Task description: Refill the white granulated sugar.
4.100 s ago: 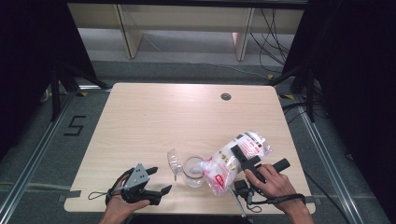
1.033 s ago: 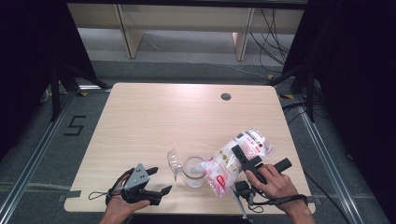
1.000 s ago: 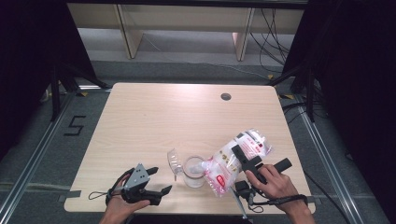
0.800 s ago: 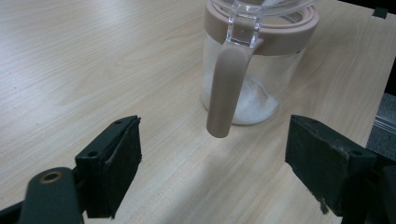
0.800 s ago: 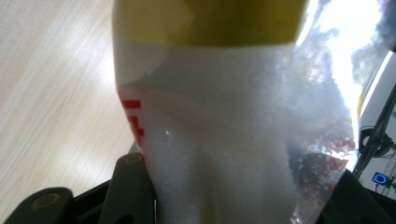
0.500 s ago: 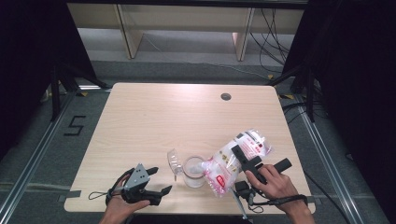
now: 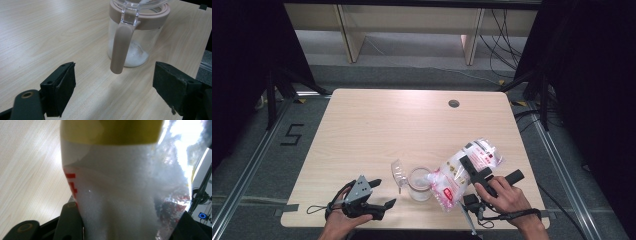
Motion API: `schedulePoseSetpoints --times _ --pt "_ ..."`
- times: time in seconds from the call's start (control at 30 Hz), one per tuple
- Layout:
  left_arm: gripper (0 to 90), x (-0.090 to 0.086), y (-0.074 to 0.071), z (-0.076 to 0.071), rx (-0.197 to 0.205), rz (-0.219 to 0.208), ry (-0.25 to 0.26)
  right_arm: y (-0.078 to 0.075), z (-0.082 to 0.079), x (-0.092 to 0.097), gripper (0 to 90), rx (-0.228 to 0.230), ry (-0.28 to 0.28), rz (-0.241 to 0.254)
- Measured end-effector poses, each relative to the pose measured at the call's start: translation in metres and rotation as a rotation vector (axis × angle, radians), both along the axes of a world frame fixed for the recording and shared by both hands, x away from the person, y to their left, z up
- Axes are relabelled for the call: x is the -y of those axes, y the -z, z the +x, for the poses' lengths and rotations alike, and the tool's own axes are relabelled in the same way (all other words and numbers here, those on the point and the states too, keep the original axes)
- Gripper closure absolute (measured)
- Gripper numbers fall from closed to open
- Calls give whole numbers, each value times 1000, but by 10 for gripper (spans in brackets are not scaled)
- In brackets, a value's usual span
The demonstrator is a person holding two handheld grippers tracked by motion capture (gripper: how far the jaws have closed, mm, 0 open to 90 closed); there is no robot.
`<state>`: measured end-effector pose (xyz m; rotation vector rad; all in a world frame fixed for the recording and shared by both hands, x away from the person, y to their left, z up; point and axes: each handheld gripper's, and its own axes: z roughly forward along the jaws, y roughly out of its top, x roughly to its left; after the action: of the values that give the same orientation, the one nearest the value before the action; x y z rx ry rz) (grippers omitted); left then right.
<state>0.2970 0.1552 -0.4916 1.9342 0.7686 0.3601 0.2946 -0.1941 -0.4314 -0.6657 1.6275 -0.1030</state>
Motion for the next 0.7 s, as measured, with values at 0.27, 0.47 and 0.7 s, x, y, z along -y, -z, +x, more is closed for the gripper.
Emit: schedulePoseSetpoints --times 0.27,0.47,0.7 --pt "180 0 0 0 1 0 0 0 -1 0 549 -3 3 11" --pt "180 0 1 1 1 2 2 0 0 1 549 -2 6 14" --pt "180 1 1 1 -3 -10 1 0 0 0 550 4 -12 5"
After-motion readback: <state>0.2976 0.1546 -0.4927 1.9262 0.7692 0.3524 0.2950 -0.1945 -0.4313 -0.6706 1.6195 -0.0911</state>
